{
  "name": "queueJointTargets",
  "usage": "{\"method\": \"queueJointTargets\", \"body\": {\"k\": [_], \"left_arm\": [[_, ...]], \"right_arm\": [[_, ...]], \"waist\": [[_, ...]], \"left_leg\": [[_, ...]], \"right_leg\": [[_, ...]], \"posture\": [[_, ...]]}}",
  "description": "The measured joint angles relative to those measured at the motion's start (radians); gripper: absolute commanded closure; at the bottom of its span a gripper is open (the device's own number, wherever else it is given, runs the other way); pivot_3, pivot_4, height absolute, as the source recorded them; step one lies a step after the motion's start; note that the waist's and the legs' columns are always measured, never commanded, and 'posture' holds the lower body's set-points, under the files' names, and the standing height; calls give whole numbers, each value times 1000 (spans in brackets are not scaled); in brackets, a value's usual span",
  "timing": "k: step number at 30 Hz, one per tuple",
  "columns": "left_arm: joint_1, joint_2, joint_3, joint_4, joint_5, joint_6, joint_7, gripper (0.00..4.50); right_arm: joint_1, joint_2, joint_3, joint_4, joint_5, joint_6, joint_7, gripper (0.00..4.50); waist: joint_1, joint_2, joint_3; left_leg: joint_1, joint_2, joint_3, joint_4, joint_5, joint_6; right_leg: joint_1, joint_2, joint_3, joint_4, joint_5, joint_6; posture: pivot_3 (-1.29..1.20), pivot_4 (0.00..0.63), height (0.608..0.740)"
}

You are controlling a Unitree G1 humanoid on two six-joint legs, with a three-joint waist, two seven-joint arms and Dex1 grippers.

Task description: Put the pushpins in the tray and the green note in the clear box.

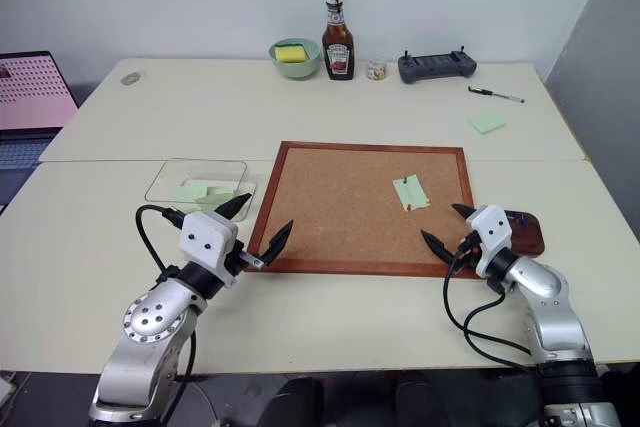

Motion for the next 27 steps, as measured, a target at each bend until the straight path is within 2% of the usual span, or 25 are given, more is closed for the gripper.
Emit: {"method": "queueJointTargets", "body": {"k": [18,26,27], "left_arm": [[-34,-7,14,-4,-7,63,19,60],[-65,-7,51,-4,-63,68,2,60],[-66,-7,50,-4,-71,68,-7,224]], "right_arm": [[-9,0,2,0,7,1,6,0],[-25,0,4,-2,7,12,20,0],[-25,0,4,-3,7,16,20,0]], "waist": [[0,0,0],[0,0,0],[0,0,0]], "left_leg": [[0,0,0,0,0,0],[0,0,0,0,0,0],[0,0,0,0,0,0]], "right_leg": [[0,0,0,0,0,0],[0,0,0,0,0,0],[0,0,0,0,0,0]], "posture": [[0,150,740],[0,150,740],[0,150,740]]}}
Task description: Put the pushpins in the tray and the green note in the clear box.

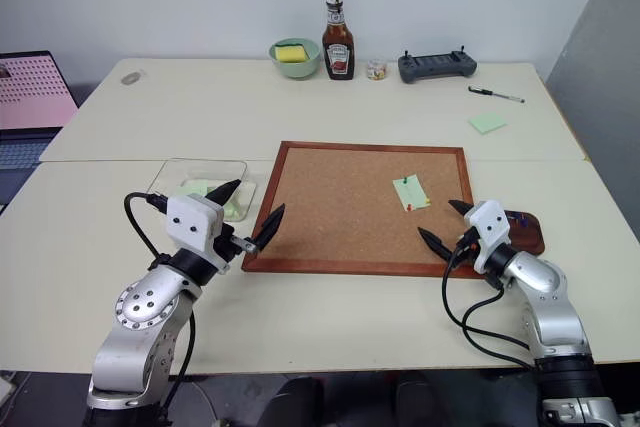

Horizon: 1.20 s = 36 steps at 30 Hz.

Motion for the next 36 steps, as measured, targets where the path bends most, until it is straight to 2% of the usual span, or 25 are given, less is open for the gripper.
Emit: {"method": "queueJointTargets", "body": {"k": [2,6,10,12,13,14,16,17,18,22,31,36], "left_arm": [[-6,2,-6,0,-11,0,-13,463],[-78,8,-53,5,-12,3,-41,1415],[-129,-2,-105,44,-12,28,-59,2175],[-160,-9,-144,87,-12,51,-72,2562],[-167,-12,-153,96,-12,57,-77,2610],[-188,-19,-177,128,-12,69,-88,3031],[-226,-47,-207,198,-10,80,-98,3169],[-245,-59,-217,230,-10,81,-100,3499],[-260,-67,-224,260,-8,81,-105,3581],[-297,-109,-243,375,-1,60,-110,4462],[-336,-132,-280,539,27,6,-174,4491],[-344,-128,-291,572,52,-46,-197,4491]], "right_arm": [[0,0,0,-1,0,5,0,0],[0,0,0,-24,6,21,0,0],[0,0,-1,-44,8,32,-1,0],[1,0,-2,-47,8,43,-1,0],[1,0,-2,-51,9,44,-1,0],[1,0,-2,-61,9,52,-2,0],[0,-1,-3,-72,10,61,-4,0],[0,0,-3,-80,10,67,-5,0],[-3,0,-3,-84,10,71,-7,0],[-21,2,-2,-88,10,80,-14,0],[-137,20,21,-76,43,215,-5,0],[-253,19,40,-13,48,315,7,0]], "waist": [[0,0,0],[0,0,0],[-1,0,0],[0,0,0],[0,0,0],[0,0,0],[0,0,0],[0,0,0],[0,0,0],[-1,0,0],[-1,0,0],[0,0,0]], "left_leg": [[0,0,0,0,0,0],[0,0,0,0,0,0],[0,0,0,0,0,0],[0,0,0,0,0,0],[0,0,0,0,0,0],[0,0,0,0,0,0],[0,0,0,0,0,0],[0,0,0,0,0,0],[0,-1,0,1,0,0],[0,0,0,1,0,0],[0,-1,0,1,0,0],[0,-1,0,1,0,0]], "right_leg": [[0,0,0,0,0,0],[0,0,0,0,0,0],[0,0,0,0,0,0],[0,0,0,0,0,0],[0,0,0,0,0,0],[0,0,0,0,0,0],[0,0,0,0,0,0],[0,0,0,0,0,0],[0,0,0,0,0,0],[0,0,0,1,0,0],[0,0,0,1,0,0],[0,0,0,1,0,0]], "posture": [[0,150,740],[0,150,740],[0,150,740],[0,150,740],[0,150,740],[0,150,740],[0,150,740],[0,150,740],[0,150,740],[0,150,740],[0,150,740],[0,150,740]]}}
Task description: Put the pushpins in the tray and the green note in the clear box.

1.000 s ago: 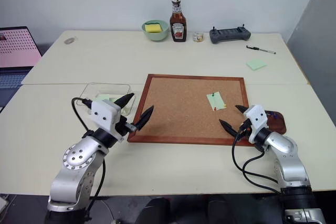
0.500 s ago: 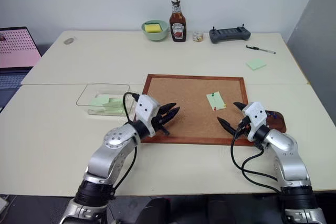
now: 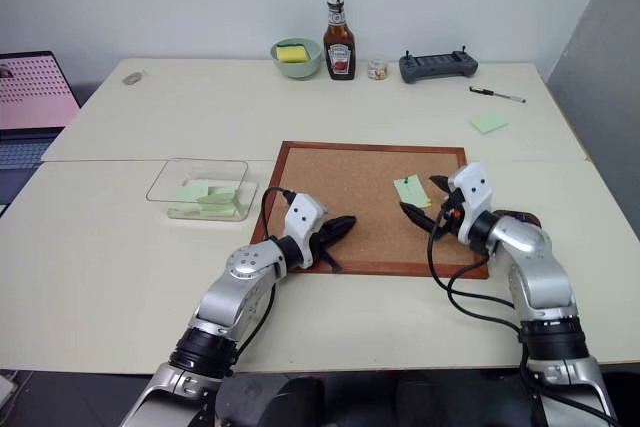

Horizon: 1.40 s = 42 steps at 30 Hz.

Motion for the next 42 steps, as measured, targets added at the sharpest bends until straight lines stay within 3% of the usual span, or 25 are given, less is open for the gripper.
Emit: {"method": "queueJointTargets", "body": {"k": [10,19,26,31,33,42], "left_arm": [[0,-7,-5,11,23,-27,-6,4491],[9,-6,-4,-7,36,-22,0,4500],[9,-8,-4,-7,39,-21,0,4500],[9,-10,-5,-7,41,-21,0,4500],[9,-10,-5,-7,41,-21,-1,4500],[9,-10,-5,-7,42,-19,-2,4500]], "right_arm": [[-228,60,83,345,-118,7,-49,0],[-311,91,89,529,-178,-81,-61,1806],[-335,101,92,579,-209,-121,-74,3082],[-336,102,93,599,-229,-143,-80,4247],[-337,102,93,603,-239,-154,-88,4492],[-337,102,94,604,-240,-163,-89,4492]], "waist": [[-1,0,0],[-2,0,0],[-2,0,0],[-2,0,0],[-2,1,0],[-2,1,0]], "left_leg": [[0,0,0,1,0,0],[0,0,0,1,0,0],[0,0,0,1,0,0],[0,0,0,1,0,0],[0,0,0,1,0,0],[0,0,0,1,0,0]], "right_leg": [[0,0,0,1,0,0],[-1,0,0,1,0,0],[-1,0,0,1,0,0],[-1,0,0,1,0,0],[-1,0,0,1,0,0],[-1,0,0,1,0,0]], "posture": [[0,150,740],[0,150,740],[0,150,740],[0,150,740],[0,150,740],[0,150,740]]}}
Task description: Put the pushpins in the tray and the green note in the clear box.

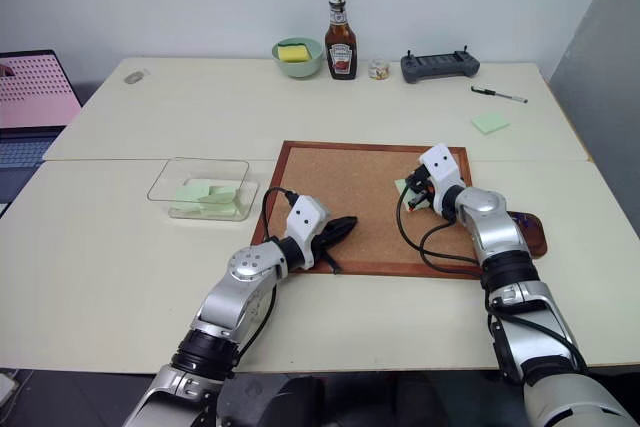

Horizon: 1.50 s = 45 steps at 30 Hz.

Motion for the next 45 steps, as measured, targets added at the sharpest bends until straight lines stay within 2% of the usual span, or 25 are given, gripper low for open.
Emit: {"method": "queueJointTargets", "body": {"k": [11,18,21,26,31,36,41,45], "left_arm": [[-1,1,-3,-4,5,17,3,4500],[-2,0,-7,-6,11,19,3,4500],[-3,-1,-11,-7,13,19,4,4500],[1,0,-14,-11,15,18,3,4500],[-1,3,-15,-8,16,15,-6,4500],[-10,7,-15,6,22,11,-18,4500],[-18,5,-20,22,22,-4,-31,4500],[-20,7,-21,25,23,-7,-37,4500]], "right_arm": [[1,2,-13,-32,6,9,3,4492],[11,8,-23,-140,38,28,10,4492],[23,-23,-40,-232,50,62,15,4492],[94,-144,-101,-397,91,153,54,4492],[229,-353,-146,-527,115,251,147,4492],[357,-517,-140,-584,90,295,222,4492],[444,-596,-125,-613,61,299,261,4492],[484,-618,-110,-625,33,295,267,4492]], "waist": [[0,0,0],[0,0,0],[2,0,0],[4,0,0],[5,1,-1],[3,2,-1],[5,3,-2],[5,3,-2]], "left_leg": [[0,0,0,0,0,0],[0,0,0,0,0,0],[0,0,0,0,0,0],[-1,0,0,0,0,0],[-1,-1,0,-1,0,0],[0,-1,0,0,0,0],[-1,-1,0,1,0,0],[-1,-1,0,1,0,0]], "right_leg": [[0,0,0,0,0,0],[0,0,0,0,0,0],[0,0,0,0,0,0],[0,-1,0,-1,0,0],[1,-1,0,-2,0,0],[2,-1,0,-2,0,1],[2,-1,0,-3,0,1],[2,-1,0,-3,0,1]], "posture": [[0,150,740],[0,150,740],[0,150,740],[0,150,740],[0,150,740],[0,150,740],[0,150,740],[0,150,740]]}}
